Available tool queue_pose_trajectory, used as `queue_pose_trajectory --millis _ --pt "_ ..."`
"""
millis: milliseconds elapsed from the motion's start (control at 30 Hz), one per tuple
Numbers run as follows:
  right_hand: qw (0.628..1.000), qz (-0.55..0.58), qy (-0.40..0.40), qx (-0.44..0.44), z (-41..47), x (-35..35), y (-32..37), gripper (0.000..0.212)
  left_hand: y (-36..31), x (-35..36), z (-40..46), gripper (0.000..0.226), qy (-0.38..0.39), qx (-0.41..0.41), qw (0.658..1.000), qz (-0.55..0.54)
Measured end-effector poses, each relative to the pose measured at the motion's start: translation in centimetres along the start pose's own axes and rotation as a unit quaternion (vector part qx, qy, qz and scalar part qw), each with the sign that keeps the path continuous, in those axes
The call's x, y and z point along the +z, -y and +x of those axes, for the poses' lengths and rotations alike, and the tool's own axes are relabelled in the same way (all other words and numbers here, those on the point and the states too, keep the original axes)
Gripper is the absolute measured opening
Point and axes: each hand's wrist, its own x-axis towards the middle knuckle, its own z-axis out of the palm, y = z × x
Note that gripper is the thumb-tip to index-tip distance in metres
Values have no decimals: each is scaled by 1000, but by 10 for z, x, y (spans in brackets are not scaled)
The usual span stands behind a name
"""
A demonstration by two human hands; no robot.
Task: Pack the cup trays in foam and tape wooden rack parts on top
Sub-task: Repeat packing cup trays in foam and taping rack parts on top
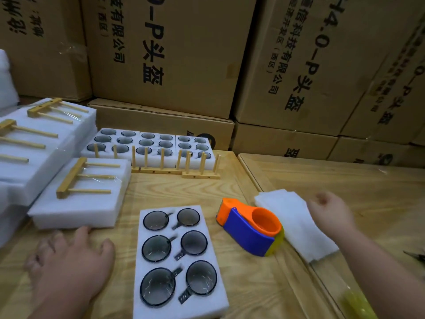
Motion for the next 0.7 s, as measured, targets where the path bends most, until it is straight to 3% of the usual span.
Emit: queue_pose_trajectory --millis 100,200,400,600,700 --pt "987 -108 83 91 18 -5 -35 90 0 1 -1 59 -6 -4 1000 -2" --pt "974 -100 154 136 18 -6 -50 116 0 1 -2 58 -16 -4 1000 0" --pt "975 -72 149 146 19 -2 -56 113 -2 -1 -3 59 -15 -4 1000 -2" --pt "975 -160 117 101 22 -11 -48 113 -3 -3 -4 62 -11 -4 1000 -6" --pt "965 -150 151 154 25 -12 -49 119 -3 -4 -5 61 -14 -3 1000 -2"
